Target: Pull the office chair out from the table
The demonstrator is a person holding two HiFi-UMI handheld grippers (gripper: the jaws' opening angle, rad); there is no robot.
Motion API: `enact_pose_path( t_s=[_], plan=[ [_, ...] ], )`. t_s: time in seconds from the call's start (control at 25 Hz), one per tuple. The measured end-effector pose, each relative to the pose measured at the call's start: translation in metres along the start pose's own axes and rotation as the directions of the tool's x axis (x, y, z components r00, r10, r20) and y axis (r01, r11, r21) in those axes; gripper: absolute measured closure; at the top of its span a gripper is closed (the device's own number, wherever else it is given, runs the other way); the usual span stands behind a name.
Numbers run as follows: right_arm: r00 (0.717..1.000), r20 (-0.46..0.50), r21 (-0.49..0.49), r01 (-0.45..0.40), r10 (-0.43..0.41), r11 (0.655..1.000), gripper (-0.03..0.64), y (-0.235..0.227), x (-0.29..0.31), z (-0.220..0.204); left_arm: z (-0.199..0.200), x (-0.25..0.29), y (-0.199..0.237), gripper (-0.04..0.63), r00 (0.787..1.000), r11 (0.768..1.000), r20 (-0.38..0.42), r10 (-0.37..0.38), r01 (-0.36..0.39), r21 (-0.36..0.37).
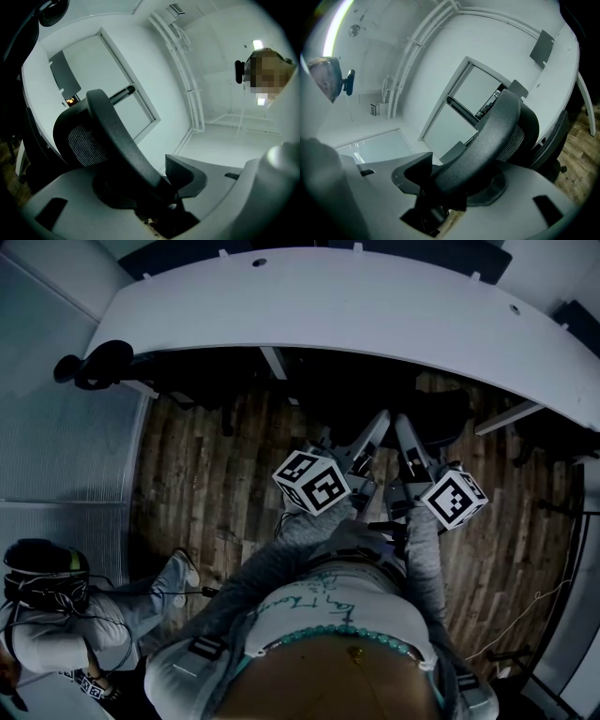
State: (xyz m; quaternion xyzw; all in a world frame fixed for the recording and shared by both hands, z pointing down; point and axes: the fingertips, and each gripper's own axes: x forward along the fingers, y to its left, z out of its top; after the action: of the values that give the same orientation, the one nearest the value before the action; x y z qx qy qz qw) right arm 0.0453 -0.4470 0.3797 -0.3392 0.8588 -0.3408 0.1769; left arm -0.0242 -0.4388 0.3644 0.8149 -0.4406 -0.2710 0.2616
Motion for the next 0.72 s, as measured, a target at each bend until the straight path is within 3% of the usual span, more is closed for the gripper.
enact_pose_path(
  t_s=[0.72],
  plan=[
    [1.0, 0.0, -0.008, 0.008, -0.008, 1.0, 0.393, 0.014, -0.015, -0.013, -0.003, -0.022, -0.009, 0.387, 1.0, 1.0, -0.002, -0.006, 0.006, 0.003]
  ],
)
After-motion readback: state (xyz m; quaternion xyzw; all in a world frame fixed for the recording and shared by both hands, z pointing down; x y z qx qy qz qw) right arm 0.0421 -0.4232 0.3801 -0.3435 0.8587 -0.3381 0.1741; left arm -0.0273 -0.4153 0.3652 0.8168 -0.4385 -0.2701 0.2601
